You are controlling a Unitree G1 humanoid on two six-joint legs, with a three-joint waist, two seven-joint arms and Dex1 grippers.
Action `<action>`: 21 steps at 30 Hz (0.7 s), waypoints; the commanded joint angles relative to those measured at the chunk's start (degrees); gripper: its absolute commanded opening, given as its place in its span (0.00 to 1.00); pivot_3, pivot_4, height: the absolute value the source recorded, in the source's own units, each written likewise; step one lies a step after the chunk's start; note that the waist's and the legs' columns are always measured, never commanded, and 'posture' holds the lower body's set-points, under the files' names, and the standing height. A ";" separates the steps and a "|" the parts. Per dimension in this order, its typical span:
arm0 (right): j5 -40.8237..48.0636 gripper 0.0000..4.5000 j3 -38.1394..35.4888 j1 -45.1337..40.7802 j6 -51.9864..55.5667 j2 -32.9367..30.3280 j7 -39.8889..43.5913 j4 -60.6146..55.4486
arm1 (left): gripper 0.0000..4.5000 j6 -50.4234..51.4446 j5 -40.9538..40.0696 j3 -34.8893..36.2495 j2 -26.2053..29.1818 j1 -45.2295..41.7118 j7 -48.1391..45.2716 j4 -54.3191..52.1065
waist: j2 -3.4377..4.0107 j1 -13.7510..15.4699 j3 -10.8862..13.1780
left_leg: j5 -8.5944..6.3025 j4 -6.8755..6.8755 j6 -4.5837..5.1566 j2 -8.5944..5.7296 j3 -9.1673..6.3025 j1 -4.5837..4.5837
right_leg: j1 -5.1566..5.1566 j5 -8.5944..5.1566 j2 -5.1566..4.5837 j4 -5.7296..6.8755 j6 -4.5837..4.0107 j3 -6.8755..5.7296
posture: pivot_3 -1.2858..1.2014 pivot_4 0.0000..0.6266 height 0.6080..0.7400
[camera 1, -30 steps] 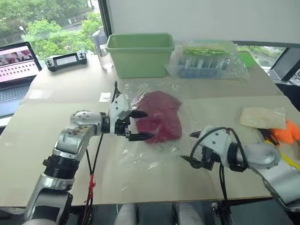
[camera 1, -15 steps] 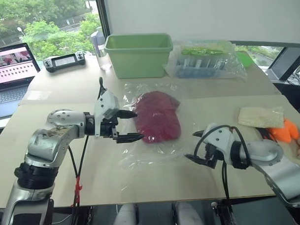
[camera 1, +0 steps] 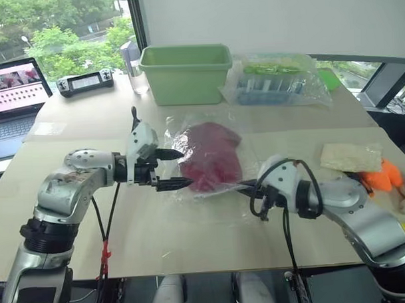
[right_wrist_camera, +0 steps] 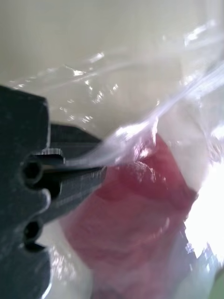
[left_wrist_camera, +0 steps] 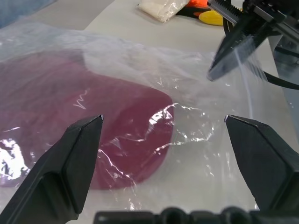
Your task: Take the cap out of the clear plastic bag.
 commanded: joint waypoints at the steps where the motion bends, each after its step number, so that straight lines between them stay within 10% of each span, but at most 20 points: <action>1: -2.14 0.01 5.68 -3.11 -5.57 2.33 2.25 5.83 | 1.00 -0.11 -0.85 2.37 0.81 0.07 0.77 -1.07 | 0.00 -0.16 0.00 | 0.00 0.00 0.00 0.03 0.01 0.00 | 0.00 0.00 0.03 -0.01 -0.01 0.01 | 0.52 0.24 1.00; 14: -14.08 0.01 14.73 -18.97 -33.55 17.91 6.69 50.37 | 1.00 2.34 -2.83 8.47 4.55 5.12 3.66 -5.45 | -0.01 -0.48 0.02 | -0.01 -0.11 -0.02 0.24 0.00 0.10 | -0.06 0.22 0.33 0.09 0.15 0.07 | 0.52 0.24 1.00; 21: -24.38 0.01 13.46 -34.43 -51.35 25.46 -9.83 86.70 | 1.00 3.73 -3.94 11.91 6.00 8.39 6.38 -8.11 | 0.00 -1.62 0.02 | -0.02 -0.12 -0.04 0.40 0.04 0.35 | 0.08 0.28 0.56 0.09 -0.02 0.17 | 0.52 0.24 1.00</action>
